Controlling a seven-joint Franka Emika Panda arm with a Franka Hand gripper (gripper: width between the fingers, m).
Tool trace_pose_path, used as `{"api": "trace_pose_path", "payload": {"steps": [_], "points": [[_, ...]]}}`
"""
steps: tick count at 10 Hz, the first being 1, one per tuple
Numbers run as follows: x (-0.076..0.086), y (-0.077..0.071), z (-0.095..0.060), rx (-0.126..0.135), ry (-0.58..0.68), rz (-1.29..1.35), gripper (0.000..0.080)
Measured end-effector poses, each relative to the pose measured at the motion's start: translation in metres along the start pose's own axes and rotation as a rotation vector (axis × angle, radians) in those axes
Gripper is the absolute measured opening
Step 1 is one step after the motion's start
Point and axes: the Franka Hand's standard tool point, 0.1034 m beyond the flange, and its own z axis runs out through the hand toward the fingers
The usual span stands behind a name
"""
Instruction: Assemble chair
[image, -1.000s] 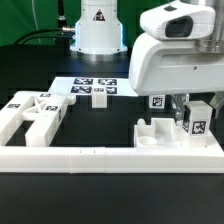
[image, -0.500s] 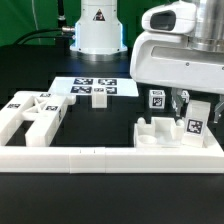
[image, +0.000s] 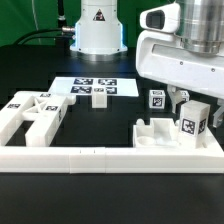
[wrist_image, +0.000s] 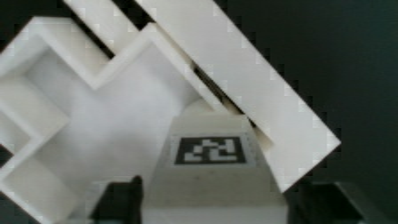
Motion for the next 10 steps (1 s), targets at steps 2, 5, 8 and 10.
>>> {"api": "trace_pose_path", "payload": {"steps": [2,5,8,10], "points": [[-0.0008,-0.0004,0.0003,0.000,-0.001,-0.028,0.0616],[-0.0034,-0.0018,0.0008,-0.001,-0.001,-0.194,0.0648],[-0.0023,-0.0022,-0.0007,0.000,0.001,-0.444,0.0648],[-0.0013,-0.0007,-0.0003,-0.001,0.001,-0.606,0.0648]]}}
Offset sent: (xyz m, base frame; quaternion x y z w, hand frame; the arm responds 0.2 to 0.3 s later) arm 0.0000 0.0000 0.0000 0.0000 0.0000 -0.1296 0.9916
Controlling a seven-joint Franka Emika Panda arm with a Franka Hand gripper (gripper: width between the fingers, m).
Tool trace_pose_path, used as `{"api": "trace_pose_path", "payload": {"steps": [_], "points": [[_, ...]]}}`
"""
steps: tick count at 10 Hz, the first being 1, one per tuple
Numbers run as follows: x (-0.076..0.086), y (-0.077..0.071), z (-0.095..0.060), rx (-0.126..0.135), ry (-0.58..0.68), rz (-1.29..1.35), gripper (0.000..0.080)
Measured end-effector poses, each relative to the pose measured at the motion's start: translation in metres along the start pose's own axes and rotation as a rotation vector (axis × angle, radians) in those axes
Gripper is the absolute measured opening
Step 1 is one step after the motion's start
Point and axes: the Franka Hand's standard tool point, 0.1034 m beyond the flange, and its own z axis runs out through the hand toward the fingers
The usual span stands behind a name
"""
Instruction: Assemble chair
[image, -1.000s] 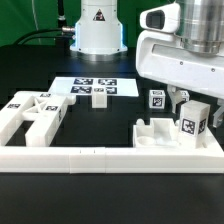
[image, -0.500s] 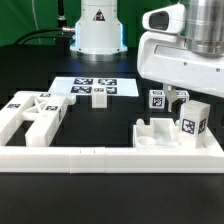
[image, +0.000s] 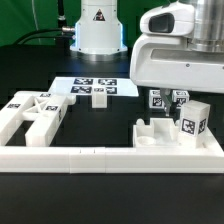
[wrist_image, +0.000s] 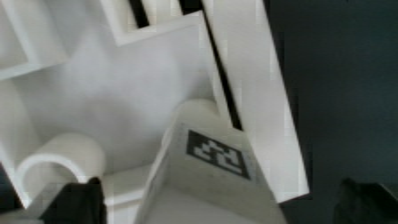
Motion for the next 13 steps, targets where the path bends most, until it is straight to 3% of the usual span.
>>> {"api": "trace_pose_path", "payload": {"steps": [7,13], "points": [[-0.001,0.000,0.002,-0.011,-0.003,-0.407,0.0648],[0.004,0.004,-0.009,-0.036,0.007,-0.831,0.0648]]}}
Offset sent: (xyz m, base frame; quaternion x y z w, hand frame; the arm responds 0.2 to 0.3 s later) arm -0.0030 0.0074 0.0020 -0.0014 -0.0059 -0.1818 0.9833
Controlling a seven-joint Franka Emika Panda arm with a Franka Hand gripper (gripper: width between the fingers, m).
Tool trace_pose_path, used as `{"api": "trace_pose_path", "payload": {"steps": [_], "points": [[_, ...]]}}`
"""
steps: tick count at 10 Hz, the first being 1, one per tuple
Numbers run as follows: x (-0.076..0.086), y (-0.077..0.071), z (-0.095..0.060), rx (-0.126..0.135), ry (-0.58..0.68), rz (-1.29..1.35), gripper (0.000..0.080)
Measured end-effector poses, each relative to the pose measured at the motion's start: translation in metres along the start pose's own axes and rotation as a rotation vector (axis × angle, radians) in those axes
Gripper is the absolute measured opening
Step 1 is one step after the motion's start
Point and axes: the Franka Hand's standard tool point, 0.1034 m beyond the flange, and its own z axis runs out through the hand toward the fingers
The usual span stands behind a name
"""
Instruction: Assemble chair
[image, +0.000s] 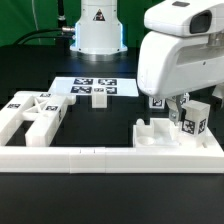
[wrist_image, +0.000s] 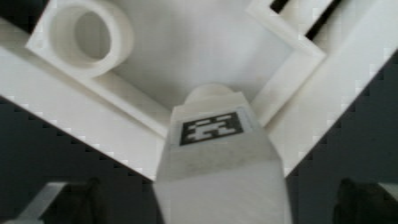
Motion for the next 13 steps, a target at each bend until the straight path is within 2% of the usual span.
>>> {"api": "trace_pose_path", "payload": {"steps": [2,3,4,5,6,8,13], "points": [[-0.0007,0.0002,0.0017,-0.001,-0.002,-0.019,0.0623],[-0.0004,0.0004,0.0022,-0.002,0.000,-0.009,0.0433],[-0.0005,0.0006,0.0022,-0.002,-0.001,0.009,0.0433],[-0.0006,0.0008,0.0023,-0.002,-0.001,0.010,0.0285],[-0.0006,0.0008,0.0023,-0.002,-0.001,0.016,0.0285],[-0.0003,0.0001,0.0023,0.002,0.001,0.188,0.0285],[0.0031,-0.0038,0.0027,0.002,0.016,0.751,0.0287]]}}
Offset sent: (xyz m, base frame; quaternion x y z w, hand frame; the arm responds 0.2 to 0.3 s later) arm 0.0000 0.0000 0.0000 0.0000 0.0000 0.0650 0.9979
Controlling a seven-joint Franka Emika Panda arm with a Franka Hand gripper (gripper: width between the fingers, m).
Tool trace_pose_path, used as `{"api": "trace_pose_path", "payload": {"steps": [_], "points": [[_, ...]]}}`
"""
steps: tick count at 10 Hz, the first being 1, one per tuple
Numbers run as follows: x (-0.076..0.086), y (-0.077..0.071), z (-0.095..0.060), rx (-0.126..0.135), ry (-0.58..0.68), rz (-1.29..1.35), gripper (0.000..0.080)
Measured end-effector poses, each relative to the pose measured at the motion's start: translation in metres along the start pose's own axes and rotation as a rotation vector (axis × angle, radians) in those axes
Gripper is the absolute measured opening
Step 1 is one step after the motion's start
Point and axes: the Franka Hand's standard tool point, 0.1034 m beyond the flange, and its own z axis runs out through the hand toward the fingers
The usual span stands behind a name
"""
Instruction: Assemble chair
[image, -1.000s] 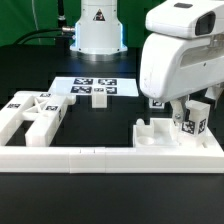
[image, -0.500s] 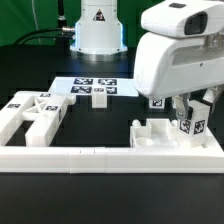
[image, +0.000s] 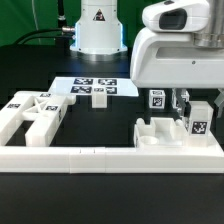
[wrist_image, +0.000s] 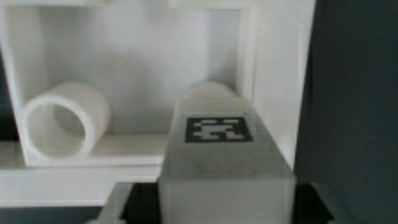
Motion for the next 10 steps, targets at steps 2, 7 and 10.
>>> {"api": "trace_pose_path", "payload": {"steps": [2,7,10], "points": [[0.000,0.006,0.000,-0.008,-0.004,0.160,0.0287],[0.000,0.021,-0.001,-0.037,-0.014,0.402,0.0287],[0.001,0.021,-0.002,-0.033,-0.012,0.389,0.0558]]}}
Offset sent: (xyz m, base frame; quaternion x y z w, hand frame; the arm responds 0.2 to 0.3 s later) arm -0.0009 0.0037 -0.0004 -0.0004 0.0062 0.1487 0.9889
